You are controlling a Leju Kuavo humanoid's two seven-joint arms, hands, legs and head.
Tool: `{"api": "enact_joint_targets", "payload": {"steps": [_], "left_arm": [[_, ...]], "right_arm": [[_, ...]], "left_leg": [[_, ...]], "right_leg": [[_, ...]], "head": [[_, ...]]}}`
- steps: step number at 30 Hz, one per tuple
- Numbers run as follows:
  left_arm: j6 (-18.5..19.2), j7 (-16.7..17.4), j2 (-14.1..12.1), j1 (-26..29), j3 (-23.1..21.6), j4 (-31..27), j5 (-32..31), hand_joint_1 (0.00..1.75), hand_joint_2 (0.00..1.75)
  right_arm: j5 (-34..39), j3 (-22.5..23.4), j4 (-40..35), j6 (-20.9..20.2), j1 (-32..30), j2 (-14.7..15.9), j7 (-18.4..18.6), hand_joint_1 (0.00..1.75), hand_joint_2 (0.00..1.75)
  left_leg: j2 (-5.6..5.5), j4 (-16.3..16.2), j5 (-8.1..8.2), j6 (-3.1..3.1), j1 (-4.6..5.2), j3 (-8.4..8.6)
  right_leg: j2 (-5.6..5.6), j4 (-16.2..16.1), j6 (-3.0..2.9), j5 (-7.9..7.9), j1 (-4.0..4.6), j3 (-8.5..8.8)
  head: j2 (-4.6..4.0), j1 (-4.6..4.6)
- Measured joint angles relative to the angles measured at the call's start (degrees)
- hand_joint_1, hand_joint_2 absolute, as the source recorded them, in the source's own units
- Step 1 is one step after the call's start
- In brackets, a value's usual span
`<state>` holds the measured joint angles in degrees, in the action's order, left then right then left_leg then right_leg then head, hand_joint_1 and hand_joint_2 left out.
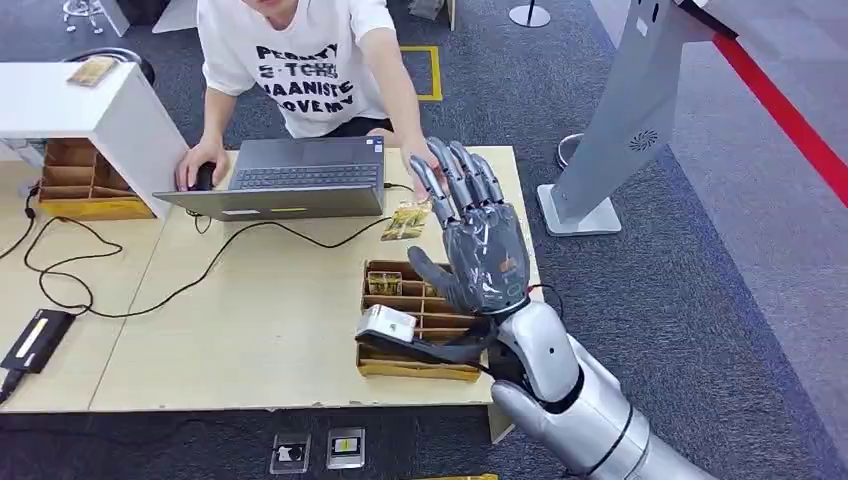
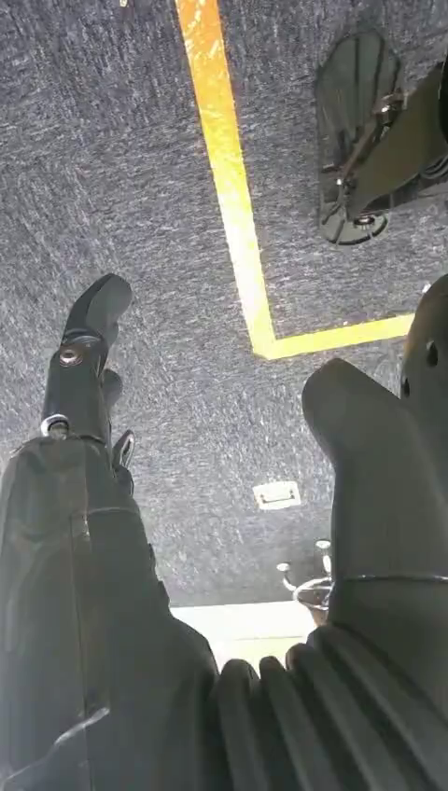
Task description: Pass the card to the sensor for recognition and then transmit it.
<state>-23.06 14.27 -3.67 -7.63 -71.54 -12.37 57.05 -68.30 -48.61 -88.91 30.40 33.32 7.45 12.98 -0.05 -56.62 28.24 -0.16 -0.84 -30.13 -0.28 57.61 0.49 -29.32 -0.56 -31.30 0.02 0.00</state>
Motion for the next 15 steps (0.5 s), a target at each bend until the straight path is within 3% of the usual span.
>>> {"api": "enact_joint_targets", "payload": {"steps": [15], "left_arm": [[-0.48,0.00,0.00,0.05,0.00,0.00,0.98,0.00,1.75]], "right_arm": [[3.13,-5.33,7.78,2.97,3.65,-2.97,-2.84,0.00,1.75]], "left_leg": [[0.00,0.00,-0.01,0.00,0.00,0.00]], "right_leg": [[0.00,0.00,0.00,0.00,0.00,0.00]], "head": [[0.00,0.02]]}}
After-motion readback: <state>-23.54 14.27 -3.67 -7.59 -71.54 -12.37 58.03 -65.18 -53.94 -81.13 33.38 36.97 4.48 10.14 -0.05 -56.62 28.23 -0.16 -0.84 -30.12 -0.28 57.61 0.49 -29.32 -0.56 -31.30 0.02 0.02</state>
